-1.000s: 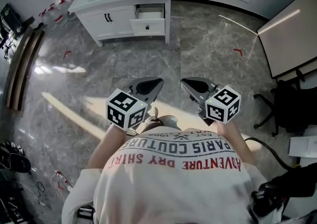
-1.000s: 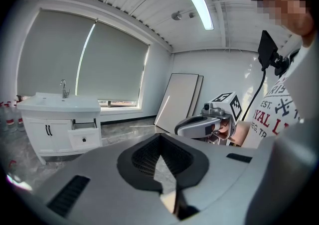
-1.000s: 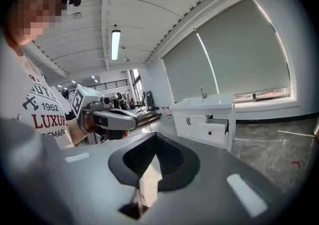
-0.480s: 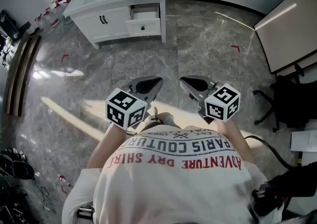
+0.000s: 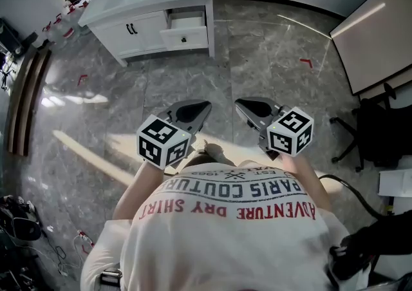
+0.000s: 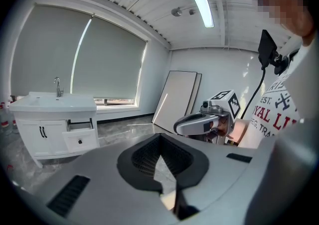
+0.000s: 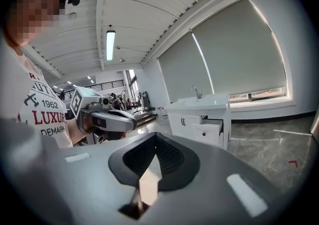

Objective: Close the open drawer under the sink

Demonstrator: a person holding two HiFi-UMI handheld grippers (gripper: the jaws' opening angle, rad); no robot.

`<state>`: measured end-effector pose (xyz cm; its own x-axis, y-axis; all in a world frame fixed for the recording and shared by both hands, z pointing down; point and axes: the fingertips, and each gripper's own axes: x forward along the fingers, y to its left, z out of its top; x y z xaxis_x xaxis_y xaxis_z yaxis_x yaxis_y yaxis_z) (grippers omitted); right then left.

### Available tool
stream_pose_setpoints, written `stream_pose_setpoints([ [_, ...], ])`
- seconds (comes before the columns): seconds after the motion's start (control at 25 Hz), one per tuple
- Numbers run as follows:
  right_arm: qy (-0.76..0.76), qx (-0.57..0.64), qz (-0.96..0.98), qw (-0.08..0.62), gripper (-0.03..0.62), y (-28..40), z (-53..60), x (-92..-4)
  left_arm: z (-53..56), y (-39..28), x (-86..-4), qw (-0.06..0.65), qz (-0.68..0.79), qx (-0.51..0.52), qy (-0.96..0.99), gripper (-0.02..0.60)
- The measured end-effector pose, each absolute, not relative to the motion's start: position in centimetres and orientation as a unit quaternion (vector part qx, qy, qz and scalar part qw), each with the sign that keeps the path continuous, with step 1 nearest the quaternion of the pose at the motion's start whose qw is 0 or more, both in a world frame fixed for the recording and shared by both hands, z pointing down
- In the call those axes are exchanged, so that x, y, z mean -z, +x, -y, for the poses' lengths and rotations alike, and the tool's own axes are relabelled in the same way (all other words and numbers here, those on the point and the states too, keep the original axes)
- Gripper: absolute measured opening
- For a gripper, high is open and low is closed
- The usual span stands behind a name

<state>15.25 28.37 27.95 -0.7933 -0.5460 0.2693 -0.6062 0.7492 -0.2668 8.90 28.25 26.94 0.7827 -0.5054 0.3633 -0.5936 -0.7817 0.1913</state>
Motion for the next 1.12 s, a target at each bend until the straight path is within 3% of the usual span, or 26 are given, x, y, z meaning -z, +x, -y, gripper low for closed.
stream_pose_setpoints([
  [0.36,0.297,-0.195,0.928,0.108,0.001,12.5,-17.4,-32.0,-17.8,5.8,-31.0,0.180,0.309,-0.148,0.922,0.000],
  [0.64,0.301,-0.223,0.920,0.117,0.002,8.3,-2.6,-34.0,-3.0,0.3,-34.0,0.215,0.325,-0.158,0.907,0.000],
  [1.12,0.332,-0.187,0.917,0.116,0.001,2.0,19.4,-31.9,18.3,-8.2,-33.4,0.213,0.350,-0.149,0.900,0.000],
])
